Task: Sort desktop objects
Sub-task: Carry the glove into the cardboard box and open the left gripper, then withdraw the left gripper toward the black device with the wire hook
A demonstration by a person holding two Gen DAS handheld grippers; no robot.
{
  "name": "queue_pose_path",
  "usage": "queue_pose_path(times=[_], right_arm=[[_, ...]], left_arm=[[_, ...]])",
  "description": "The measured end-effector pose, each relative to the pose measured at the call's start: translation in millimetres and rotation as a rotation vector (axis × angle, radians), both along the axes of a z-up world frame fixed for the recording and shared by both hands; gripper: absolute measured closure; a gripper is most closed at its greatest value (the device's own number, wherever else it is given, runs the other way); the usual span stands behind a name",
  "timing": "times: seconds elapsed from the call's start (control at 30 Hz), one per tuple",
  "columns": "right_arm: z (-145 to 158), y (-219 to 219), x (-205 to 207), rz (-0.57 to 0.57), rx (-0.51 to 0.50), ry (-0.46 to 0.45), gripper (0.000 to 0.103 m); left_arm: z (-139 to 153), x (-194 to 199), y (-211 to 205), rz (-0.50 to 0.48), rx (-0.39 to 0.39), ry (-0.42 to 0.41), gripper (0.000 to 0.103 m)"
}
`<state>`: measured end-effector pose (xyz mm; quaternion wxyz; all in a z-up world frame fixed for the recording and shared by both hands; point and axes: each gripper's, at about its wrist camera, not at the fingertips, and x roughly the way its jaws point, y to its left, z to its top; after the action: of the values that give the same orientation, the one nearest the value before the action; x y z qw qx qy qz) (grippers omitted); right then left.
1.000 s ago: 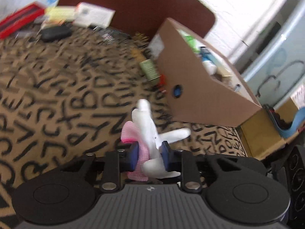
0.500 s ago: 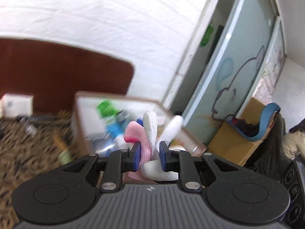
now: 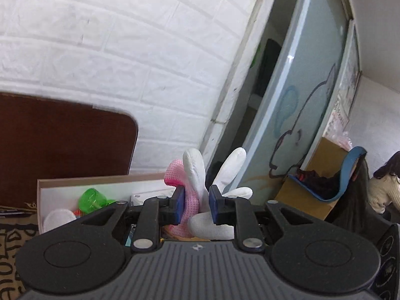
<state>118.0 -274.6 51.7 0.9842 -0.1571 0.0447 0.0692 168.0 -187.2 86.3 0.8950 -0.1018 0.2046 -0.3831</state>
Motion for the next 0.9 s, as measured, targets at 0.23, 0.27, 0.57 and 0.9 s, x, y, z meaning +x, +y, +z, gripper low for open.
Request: queue_pose_path(times=[0.23, 0.27, 0.57, 0.9], right_arm=[[-52.2, 2.8, 42.8, -0.099, -0.065, 0.320, 0.050], [-54.3, 4.3, 38.9, -0.105, -0.060, 0.290, 0.043], [-51.1, -2.1, 18.8, -0.153, 0.032, 0.253, 0.016], [-17.8, -6.7, -8.6, -0.263, 0.098, 0.164, 0.011]], left_arm=[[-45.3, 21.8, 1.3, 0.041, 0.046, 0.094, 0.013], [-46.0, 18.8, 3.4, 0.038, 0.050, 0.077, 0.011], [-38.9, 0.6, 9.1, 0.094, 0.117, 0.033, 0.005], [-29.9, -30.2, 17.5, 0.156, 0.182, -0.011, 0.005]])
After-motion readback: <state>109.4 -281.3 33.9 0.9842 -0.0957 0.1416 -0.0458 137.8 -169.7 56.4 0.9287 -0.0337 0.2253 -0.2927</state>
